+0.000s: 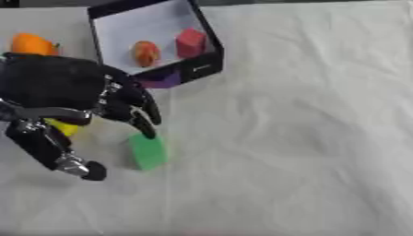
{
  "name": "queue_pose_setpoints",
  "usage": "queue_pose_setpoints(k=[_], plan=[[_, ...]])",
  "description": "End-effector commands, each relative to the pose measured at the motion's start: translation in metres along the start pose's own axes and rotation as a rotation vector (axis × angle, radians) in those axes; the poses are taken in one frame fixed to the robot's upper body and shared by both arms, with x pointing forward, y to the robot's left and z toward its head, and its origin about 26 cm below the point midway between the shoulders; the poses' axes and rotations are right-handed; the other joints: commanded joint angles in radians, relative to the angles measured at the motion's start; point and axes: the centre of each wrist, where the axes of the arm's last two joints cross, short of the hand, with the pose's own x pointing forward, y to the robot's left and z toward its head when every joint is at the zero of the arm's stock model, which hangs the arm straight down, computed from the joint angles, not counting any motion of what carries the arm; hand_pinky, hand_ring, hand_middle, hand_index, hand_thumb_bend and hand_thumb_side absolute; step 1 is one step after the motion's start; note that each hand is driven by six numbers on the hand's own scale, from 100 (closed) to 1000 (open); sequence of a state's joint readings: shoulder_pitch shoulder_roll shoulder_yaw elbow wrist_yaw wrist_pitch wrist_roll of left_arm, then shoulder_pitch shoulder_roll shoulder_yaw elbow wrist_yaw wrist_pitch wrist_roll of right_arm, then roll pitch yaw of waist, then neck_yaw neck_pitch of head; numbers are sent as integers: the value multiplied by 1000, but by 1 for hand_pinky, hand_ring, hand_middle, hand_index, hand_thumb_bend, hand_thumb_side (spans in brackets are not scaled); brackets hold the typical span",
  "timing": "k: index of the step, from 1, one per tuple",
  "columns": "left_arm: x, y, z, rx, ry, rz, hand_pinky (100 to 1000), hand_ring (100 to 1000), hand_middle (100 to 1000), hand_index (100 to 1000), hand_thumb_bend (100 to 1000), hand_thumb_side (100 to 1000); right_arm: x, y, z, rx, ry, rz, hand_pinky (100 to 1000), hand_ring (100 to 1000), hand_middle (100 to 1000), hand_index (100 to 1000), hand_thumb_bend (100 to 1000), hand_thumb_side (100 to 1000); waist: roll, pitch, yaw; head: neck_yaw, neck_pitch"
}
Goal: Pick up objects on the table and place them in the box.
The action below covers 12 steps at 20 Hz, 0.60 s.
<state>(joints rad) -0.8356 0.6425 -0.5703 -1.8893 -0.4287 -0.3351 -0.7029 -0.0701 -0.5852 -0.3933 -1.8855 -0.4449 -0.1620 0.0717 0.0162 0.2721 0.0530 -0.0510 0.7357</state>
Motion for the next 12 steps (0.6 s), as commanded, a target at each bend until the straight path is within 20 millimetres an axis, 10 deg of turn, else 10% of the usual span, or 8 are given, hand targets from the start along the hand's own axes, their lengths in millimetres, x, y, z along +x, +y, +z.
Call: queue_pose_setpoints(k=[1,12], plan=[[-6,0,1,12,26,-29,854,831,770,784,535,151,5,-3,-5,13,-18,21,825,813,692,912,100,652,11,2,-4,5,-15],[-20,-20,-7,-40,13,-65,854,837,773,777,602,172,6,-4,-5,-14,-25,6,826,813,693,911,100,658,14,11,-20,13,-19]])
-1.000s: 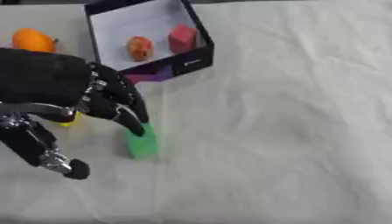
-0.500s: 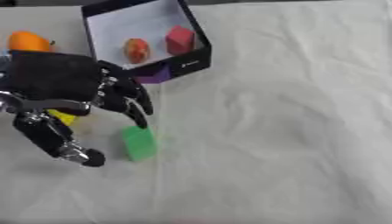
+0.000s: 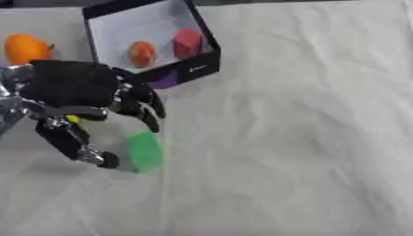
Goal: Pick up objects on the table and place them in the box.
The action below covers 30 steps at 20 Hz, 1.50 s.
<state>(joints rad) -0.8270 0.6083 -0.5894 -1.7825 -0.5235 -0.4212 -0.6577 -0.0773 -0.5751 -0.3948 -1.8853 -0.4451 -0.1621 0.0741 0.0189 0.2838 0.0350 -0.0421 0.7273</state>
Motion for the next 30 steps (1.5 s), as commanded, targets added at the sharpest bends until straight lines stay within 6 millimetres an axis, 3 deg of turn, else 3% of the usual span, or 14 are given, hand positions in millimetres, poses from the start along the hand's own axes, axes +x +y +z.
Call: queue_pose_setpoints(k=[1,9,30], plan=[[-2,2,4,-20,-7,-42,855,838,771,777,612,174,7,-5,-4,-17,-16,13,826,813,691,911,100,659,13,0,-3,4,-12],[-8,-3,3,-41,-29,-92,854,843,782,780,662,192,4,-4,-1,-14,9,19,827,810,687,909,100,660,15,1,-4,9,-12],[-34,-23,-8,-158,-84,-143,837,822,758,738,649,199,1,-3,-1,-5,28,26,827,806,680,906,100,661,20,9,-22,41,-20]])
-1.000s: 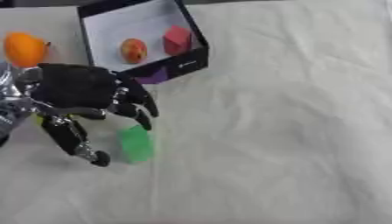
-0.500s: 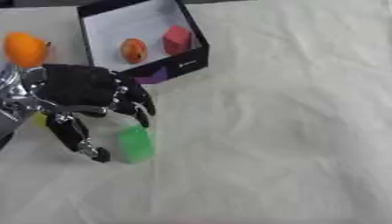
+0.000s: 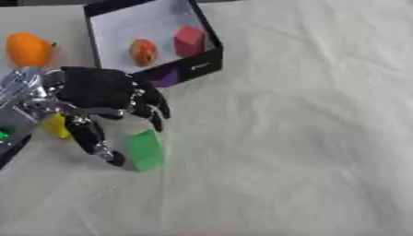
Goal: Pick up objects on the table and place them in the box.
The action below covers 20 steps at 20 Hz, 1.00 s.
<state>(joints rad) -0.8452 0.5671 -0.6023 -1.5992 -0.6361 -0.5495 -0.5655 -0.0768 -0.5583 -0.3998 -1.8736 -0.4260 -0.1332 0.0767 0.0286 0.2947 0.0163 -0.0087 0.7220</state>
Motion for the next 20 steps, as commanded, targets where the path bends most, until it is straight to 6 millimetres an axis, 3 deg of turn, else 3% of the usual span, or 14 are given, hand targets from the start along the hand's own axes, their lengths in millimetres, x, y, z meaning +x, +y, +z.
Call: queue_pose_setpoints(k=[1,9,20], plan=[[-5,6,1,-133,-99,-110,837,822,756,739,644,199,6,-2,-4,8,-14,21,827,805,680,906,100,661,10,-1,-5,9,-16],[-11,-4,-6,-134,-122,-85,844,816,747,733,582,177,5,-1,-5,11,-10,23,828,805,679,906,100,661,12,5,-19,21,-24],[-9,-4,-8,-142,-190,-49,823,750,607,643,461,137,4,-2,-5,-4,3,34,828,804,675,904,100,664,18,10,-24,20,-22]])
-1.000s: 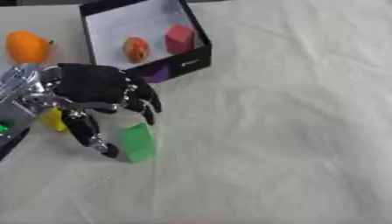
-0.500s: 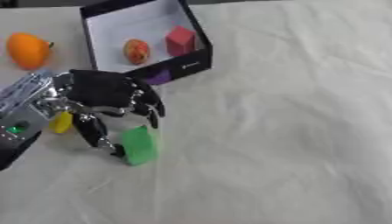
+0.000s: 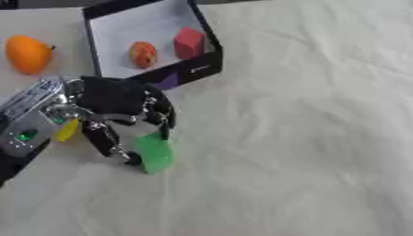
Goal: Pick up objects on the table and place them in the box.
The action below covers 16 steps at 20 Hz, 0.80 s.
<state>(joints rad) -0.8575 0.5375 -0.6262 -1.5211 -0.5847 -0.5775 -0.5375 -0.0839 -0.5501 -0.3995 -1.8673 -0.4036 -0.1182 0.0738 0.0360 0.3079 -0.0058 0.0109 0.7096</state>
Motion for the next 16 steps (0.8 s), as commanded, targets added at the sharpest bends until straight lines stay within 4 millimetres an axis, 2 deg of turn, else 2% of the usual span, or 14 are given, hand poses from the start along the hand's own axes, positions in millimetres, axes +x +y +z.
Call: queue_pose_setpoints(k=[1,3,8,16], plan=[[-1,10,3,-182,-144,-110,820,746,604,640,461,136,6,-3,-4,0,-14,22,828,803,675,904,100,664,11,-3,-3,0,-9],[-1,10,3,-203,-141,-108,819,747,613,648,483,140,6,-3,-4,1,-14,23,829,803,674,903,100,665,11,-2,-5,0,-9],[-1,12,3,-196,-133,-101,778,637,497,557,491,129,5,-3,-3,-1,-12,25,830,803,674,903,100,666,9,-1,-6,0,-11],[2,18,6,-106,-127,-104,750,551,420,489,497,106,5,-4,-2,-5,-5,32,829,802,673,902,100,668,7,-4,-3,-5,-6]])
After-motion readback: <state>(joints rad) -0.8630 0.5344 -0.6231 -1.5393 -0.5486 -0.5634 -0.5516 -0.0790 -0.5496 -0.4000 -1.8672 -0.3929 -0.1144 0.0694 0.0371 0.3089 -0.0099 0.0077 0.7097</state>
